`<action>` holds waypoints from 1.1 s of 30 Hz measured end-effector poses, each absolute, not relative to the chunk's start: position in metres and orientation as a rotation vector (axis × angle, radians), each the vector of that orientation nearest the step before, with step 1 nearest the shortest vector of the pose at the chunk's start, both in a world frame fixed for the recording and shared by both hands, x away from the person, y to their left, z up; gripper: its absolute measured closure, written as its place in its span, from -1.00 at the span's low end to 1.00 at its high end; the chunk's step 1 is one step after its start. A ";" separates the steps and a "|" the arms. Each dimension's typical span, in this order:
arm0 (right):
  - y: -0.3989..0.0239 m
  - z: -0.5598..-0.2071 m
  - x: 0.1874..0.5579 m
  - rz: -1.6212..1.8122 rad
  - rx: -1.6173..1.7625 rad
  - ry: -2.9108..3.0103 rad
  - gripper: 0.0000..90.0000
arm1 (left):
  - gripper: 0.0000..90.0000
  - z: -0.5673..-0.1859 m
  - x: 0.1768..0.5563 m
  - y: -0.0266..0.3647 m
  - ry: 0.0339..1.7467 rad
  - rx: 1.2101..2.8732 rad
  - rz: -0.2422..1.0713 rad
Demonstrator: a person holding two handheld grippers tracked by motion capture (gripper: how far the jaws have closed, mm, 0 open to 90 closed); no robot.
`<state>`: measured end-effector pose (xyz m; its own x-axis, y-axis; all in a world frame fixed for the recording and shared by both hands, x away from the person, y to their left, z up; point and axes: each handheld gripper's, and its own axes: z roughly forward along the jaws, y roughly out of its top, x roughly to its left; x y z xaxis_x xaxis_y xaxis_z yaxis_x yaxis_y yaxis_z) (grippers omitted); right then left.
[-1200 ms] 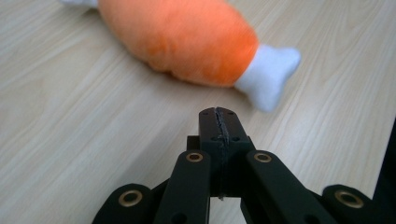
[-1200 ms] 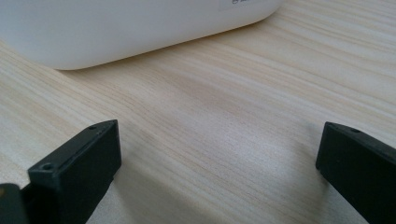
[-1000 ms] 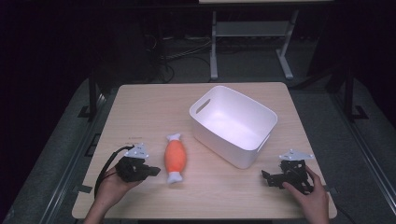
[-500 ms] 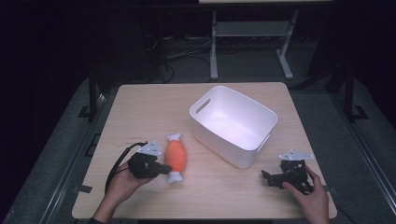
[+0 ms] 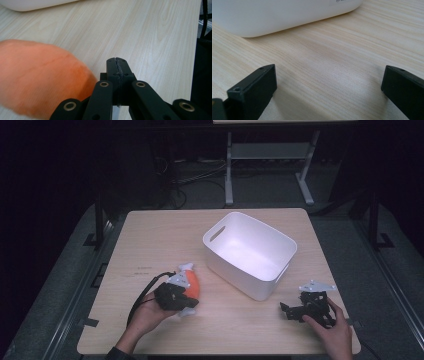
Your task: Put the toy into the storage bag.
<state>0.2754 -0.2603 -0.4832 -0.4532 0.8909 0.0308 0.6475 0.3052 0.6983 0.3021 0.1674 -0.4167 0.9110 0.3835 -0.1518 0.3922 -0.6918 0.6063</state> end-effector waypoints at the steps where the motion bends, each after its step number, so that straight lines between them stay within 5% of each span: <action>1: -0.260 -0.483 0.275 0.927 1.377 2.216 -1.00 | 0.99 -0.419 0.303 0.164 0.544 2.410 -0.019; 33: -0.260 -0.483 0.275 0.927 1.378 2.216 -1.00 | 0.99 -0.423 0.302 0.202 0.671 2.431 0.020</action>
<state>0.2753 -0.2603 -0.4833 -0.4534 0.8908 0.0305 0.6472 0.3056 0.6984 0.3018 0.2021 -0.4231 0.8716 0.4695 -0.1406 0.4603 -0.6858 0.5637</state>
